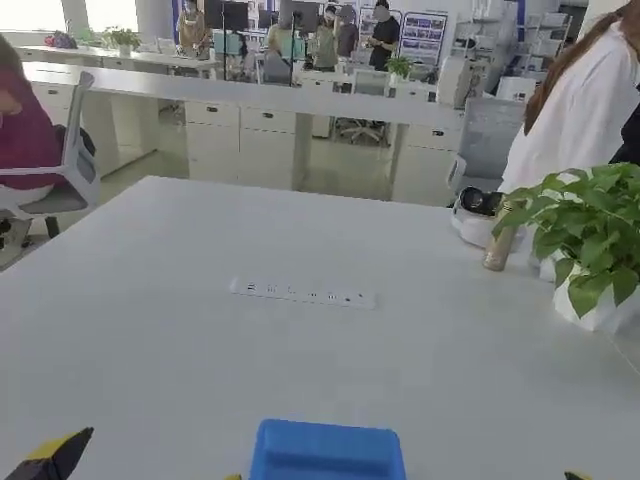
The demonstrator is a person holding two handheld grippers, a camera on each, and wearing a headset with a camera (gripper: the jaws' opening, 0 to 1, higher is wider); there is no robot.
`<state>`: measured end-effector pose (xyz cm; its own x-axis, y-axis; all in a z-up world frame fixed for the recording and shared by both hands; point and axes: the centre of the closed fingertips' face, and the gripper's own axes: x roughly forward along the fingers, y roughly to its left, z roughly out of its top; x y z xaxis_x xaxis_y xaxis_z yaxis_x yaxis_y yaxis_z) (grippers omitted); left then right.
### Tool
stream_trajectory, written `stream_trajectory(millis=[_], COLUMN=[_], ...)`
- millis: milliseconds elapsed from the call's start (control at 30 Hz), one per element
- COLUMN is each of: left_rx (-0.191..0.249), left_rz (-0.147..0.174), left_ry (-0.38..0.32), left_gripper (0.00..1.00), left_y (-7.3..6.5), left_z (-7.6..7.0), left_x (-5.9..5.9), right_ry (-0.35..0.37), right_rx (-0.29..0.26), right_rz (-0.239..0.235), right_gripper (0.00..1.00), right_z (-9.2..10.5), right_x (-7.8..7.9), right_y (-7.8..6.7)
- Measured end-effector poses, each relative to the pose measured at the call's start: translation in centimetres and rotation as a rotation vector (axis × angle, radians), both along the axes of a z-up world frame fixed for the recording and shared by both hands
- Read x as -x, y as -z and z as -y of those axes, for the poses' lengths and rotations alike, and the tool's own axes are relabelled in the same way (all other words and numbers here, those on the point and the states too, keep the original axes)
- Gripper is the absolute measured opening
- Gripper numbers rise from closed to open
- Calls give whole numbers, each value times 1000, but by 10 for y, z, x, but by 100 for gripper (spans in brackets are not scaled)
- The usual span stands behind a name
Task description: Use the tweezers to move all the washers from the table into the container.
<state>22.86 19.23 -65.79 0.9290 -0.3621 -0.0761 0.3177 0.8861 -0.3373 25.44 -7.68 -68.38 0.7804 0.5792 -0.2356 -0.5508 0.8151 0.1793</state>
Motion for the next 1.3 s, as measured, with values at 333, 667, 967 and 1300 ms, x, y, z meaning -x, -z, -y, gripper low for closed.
stream_trajectory(millis=[333, 667, 967, 1300], left_rx=[-45, -38, -19, -9], left_rz=[8, 23, 44, 35], left_ry=[-13, -63, -82, -19], left_gripper=[98, 98, 98, 98], left_y=[-8, -9, -13, -10], left_z=[13, 13, 6, 17], left_x=[12, 30, 31, 21], right_ry=[-4, -53, -52, 1], right_rx=[-22, -66, -85, -72], right_rz=[39, 35, 33, 40], right_gripper=[81, 81, 80, 80], right_z=[6, -5, -7, 4], right_x=[7, -2, -1, 4], right_y=[-8, -14, -17, -17])
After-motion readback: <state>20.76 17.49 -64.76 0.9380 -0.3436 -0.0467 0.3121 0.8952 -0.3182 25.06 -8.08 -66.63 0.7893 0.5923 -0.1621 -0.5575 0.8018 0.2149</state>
